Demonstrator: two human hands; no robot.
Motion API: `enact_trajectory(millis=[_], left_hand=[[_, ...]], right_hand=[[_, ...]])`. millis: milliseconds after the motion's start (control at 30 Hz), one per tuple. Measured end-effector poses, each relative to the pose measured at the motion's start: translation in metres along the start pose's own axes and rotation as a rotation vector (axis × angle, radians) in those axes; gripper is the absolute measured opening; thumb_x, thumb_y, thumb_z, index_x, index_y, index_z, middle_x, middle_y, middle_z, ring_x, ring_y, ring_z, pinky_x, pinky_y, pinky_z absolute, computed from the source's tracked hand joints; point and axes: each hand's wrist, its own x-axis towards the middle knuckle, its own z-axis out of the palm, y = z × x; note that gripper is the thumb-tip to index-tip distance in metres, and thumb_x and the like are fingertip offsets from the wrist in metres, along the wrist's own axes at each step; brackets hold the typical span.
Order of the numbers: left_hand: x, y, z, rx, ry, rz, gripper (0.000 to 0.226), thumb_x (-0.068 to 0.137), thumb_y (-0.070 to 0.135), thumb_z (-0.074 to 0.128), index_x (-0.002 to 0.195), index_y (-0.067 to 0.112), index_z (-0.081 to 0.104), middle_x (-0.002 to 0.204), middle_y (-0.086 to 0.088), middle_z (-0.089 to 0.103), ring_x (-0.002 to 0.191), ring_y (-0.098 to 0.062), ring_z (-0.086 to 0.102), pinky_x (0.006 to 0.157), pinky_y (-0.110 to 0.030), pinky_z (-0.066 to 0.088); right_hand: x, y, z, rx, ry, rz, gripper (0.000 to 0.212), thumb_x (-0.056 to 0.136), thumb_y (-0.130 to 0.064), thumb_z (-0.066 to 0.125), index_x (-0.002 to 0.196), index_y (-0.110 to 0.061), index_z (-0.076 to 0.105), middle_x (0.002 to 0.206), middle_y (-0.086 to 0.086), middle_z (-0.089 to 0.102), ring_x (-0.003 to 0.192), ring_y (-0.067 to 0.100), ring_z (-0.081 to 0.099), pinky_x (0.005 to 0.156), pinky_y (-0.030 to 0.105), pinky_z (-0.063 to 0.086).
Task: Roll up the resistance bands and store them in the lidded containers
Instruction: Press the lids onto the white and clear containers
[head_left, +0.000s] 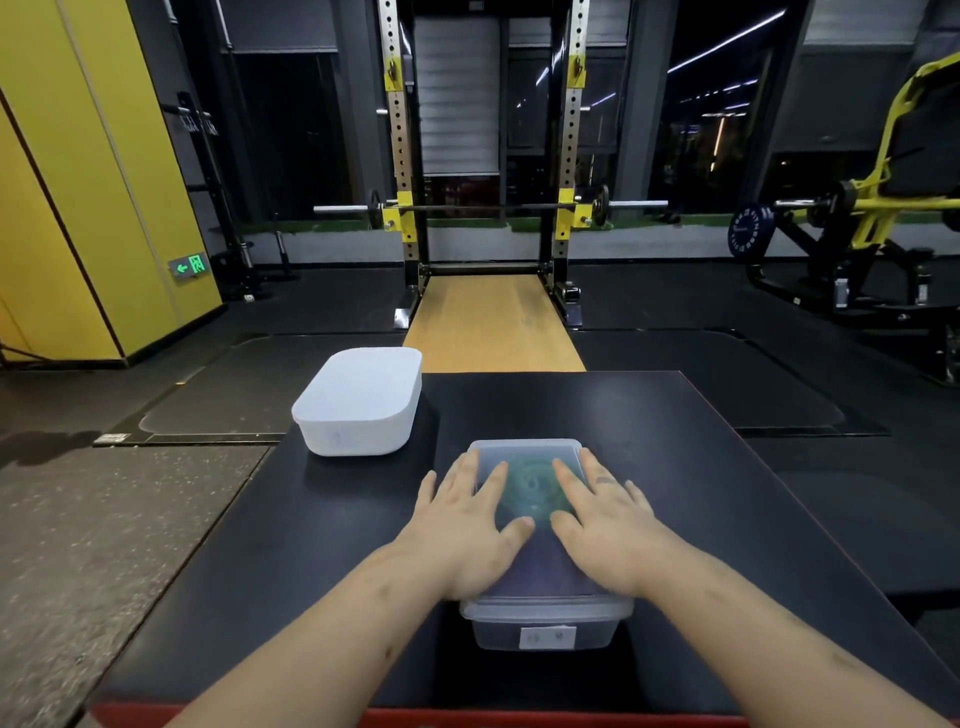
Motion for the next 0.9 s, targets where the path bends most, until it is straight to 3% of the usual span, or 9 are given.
enact_trajectory(millis=[200, 400, 533, 667, 767, 900], left_hand=[[0.006, -0.004, 0.004, 0.006, -0.047, 0.019, 0.078, 0.099, 0.068, 0.022, 0.162, 0.031, -0.006, 0.167, -0.005, -0.024, 0.153, -0.014, -0.026, 0.125, -0.046, -0.012], [0.022, -0.001, -0.012, 0.059, 0.078, 0.028, 0.076, 0.099, 0.064, 0.027, 0.163, 0.029, 0.006, 0.168, -0.009, 0.007, 0.155, -0.021, -0.004, 0.125, -0.046, -0.009], [0.031, -0.005, -0.005, 0.044, -0.005, 0.015, 0.073, 0.102, 0.063, 0.019, 0.163, 0.028, -0.002, 0.169, -0.003, -0.017, 0.154, -0.014, -0.021, 0.125, -0.046, -0.010], [0.035, -0.007, -0.001, 0.046, -0.022, 0.037, 0.072, 0.102, 0.063, 0.017, 0.162, 0.029, -0.003, 0.169, -0.003, -0.018, 0.154, -0.014, -0.022, 0.126, -0.045, -0.009], [0.037, -0.007, -0.005, 0.085, -0.006, 0.047, 0.071, 0.102, 0.062, 0.020, 0.163, 0.030, 0.003, 0.170, -0.007, -0.010, 0.156, -0.018, -0.016, 0.126, -0.046, -0.008], [0.046, -0.006, -0.014, 0.139, 0.115, 0.060, 0.065, 0.100, 0.056, 0.029, 0.158, 0.028, 0.021, 0.161, -0.008, 0.021, 0.151, -0.025, 0.011, 0.125, -0.048, -0.002]], right_hand=[[0.000, 0.001, 0.003, -0.018, -0.029, -0.021, 0.064, 0.106, -0.044, 0.022, 0.165, -0.036, 0.000, 0.172, 0.002, -0.022, 0.159, 0.013, -0.016, 0.129, 0.044, -0.008], [0.019, -0.005, -0.011, -0.020, 0.059, 0.006, 0.063, 0.105, -0.038, 0.024, 0.165, -0.025, 0.011, 0.173, 0.011, 0.003, 0.159, 0.021, 0.003, 0.128, 0.045, 0.005], [0.032, -0.004, -0.003, -0.031, 0.005, 0.000, 0.065, 0.105, -0.039, 0.022, 0.166, -0.029, 0.001, 0.173, 0.006, -0.014, 0.160, 0.017, -0.012, 0.129, 0.045, -0.003], [0.035, -0.002, 0.000, -0.025, -0.014, -0.015, 0.066, 0.105, -0.040, 0.022, 0.166, -0.031, -0.002, 0.173, 0.005, -0.017, 0.159, 0.016, -0.015, 0.129, 0.043, -0.005], [0.037, -0.003, -0.003, -0.039, -0.016, -0.014, 0.065, 0.105, -0.039, 0.022, 0.166, -0.031, -0.001, 0.173, 0.005, -0.014, 0.159, 0.017, -0.014, 0.129, 0.043, -0.005], [0.045, -0.004, -0.007, -0.078, 0.025, -0.038, 0.066, 0.104, -0.037, 0.022, 0.166, -0.027, 0.002, 0.174, 0.007, -0.006, 0.160, 0.016, -0.011, 0.129, 0.046, -0.007]])
